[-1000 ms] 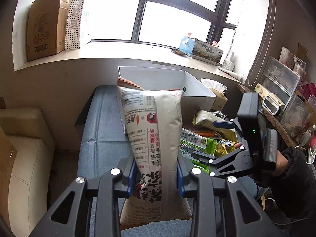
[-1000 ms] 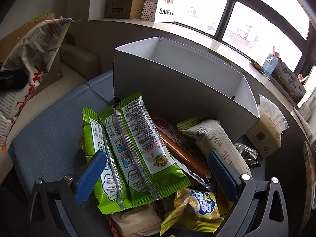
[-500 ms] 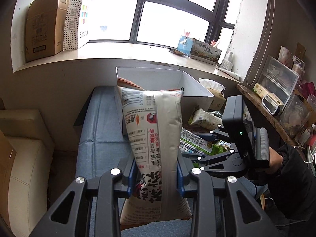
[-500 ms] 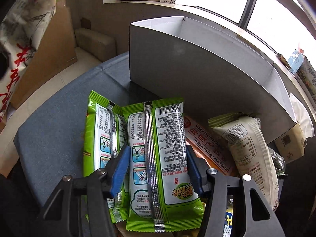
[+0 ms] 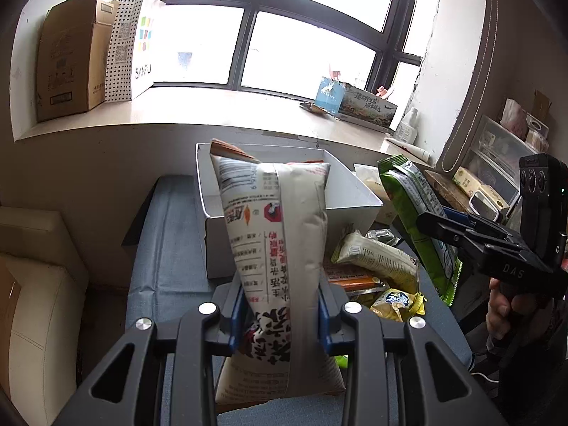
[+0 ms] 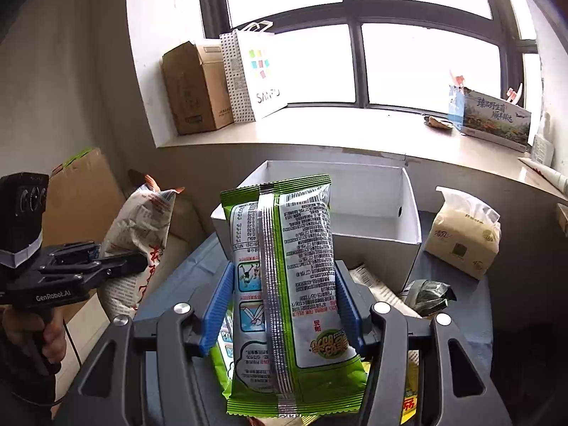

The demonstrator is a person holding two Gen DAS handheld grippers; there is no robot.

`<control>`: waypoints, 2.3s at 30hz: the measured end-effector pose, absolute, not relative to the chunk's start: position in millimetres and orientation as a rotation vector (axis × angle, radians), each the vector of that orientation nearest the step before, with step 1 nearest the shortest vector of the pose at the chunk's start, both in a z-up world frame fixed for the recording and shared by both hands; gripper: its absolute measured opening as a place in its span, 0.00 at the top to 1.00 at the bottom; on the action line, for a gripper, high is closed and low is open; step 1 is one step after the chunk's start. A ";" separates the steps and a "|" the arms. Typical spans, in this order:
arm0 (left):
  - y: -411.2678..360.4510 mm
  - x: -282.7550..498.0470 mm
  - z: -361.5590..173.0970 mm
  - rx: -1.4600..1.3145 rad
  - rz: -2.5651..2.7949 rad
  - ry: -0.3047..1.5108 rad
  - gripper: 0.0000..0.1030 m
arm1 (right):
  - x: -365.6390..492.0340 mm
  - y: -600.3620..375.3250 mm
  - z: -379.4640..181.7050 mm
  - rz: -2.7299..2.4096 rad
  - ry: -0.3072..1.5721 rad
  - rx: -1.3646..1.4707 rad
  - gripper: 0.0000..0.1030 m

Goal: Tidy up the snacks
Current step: 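Carry the white-red snack bag into the box with the left tool while the right carries green wafer packs in, then grasp the tall white printed bag with the right tool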

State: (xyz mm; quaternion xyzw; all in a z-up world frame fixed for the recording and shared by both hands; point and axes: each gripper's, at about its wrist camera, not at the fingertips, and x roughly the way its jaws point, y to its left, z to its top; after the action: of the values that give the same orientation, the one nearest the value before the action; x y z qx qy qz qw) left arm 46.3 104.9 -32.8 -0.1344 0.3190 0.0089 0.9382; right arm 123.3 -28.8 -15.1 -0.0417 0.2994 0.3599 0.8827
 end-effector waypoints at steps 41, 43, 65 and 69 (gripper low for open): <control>129.5 197.8 4.4 -0.164 0.145 0.607 0.00 | 273.5 -39.7 15.7 0.641 0.570 0.224 0.00; 118.2 175.8 13.6 -0.139 0.140 0.540 0.00 | 251.0 -47.3 23.9 0.670 0.524 0.190 0.00; 31.1 12.1 -16.7 -0.168 -0.031 0.595 0.00 | 56.4 -148.8 -42.1 0.594 0.561 -0.024 0.00; 35.6 13.8 -27.0 -0.192 -0.020 0.621 0.00 | 71.0 -143.8 -65.2 0.566 0.614 -0.107 0.00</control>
State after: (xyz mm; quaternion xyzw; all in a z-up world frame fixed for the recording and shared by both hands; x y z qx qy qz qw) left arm 13.8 35.6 -27.0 -0.0945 0.3050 -0.0098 0.9476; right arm 71.0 -143.8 -65.2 -0.0520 0.2981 0.2747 0.9127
